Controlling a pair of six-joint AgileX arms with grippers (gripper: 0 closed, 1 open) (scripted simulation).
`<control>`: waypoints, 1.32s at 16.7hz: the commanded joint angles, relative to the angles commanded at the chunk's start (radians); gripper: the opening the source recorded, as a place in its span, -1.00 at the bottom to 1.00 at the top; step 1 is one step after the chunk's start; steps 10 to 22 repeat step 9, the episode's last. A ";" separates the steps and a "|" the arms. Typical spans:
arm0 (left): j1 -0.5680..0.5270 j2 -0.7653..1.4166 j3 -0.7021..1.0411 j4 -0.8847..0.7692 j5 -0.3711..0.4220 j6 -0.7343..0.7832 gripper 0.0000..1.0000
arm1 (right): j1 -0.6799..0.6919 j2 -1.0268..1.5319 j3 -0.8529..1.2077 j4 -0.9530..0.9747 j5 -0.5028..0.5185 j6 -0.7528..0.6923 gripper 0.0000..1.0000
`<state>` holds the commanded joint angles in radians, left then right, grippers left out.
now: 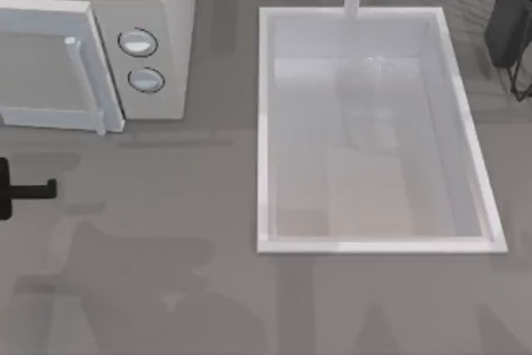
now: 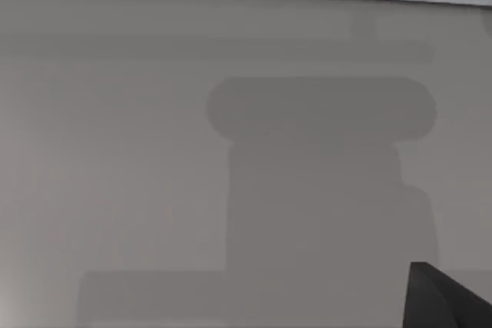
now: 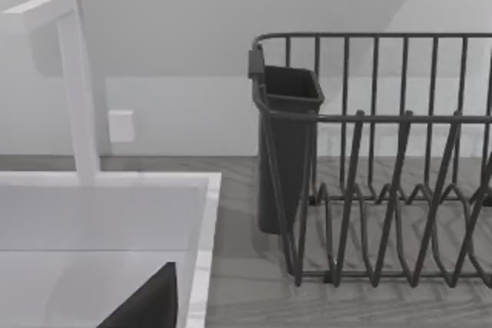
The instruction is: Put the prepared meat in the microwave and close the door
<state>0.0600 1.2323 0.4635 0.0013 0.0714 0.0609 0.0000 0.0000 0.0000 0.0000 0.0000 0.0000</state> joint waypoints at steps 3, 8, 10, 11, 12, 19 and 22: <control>-0.010 0.177 0.077 0.050 -0.007 -0.004 -1.00 | 0.000 0.000 0.000 0.000 0.000 0.000 1.00; -0.022 0.332 0.181 0.128 -0.018 -0.018 -1.00 | 0.000 0.000 0.000 0.000 0.000 0.000 1.00; -0.022 0.334 0.183 0.129 -0.019 -0.019 -1.00 | 0.000 0.000 0.000 0.000 0.000 0.000 1.00; -0.022 0.334 0.183 0.129 -0.019 -0.019 -1.00 | 0.000 0.000 0.000 0.000 0.000 0.000 1.00; -0.022 0.334 0.183 0.129 -0.019 -0.019 -1.00 | 0.000 0.000 0.000 0.000 0.000 0.000 1.00; -0.022 0.334 0.183 0.129 -0.019 -0.019 -1.00 | 0.000 0.000 0.000 0.000 0.000 0.000 1.00; -0.022 0.334 0.183 0.129 -0.019 -0.019 -1.00 | 0.000 0.000 0.000 0.000 0.000 0.000 1.00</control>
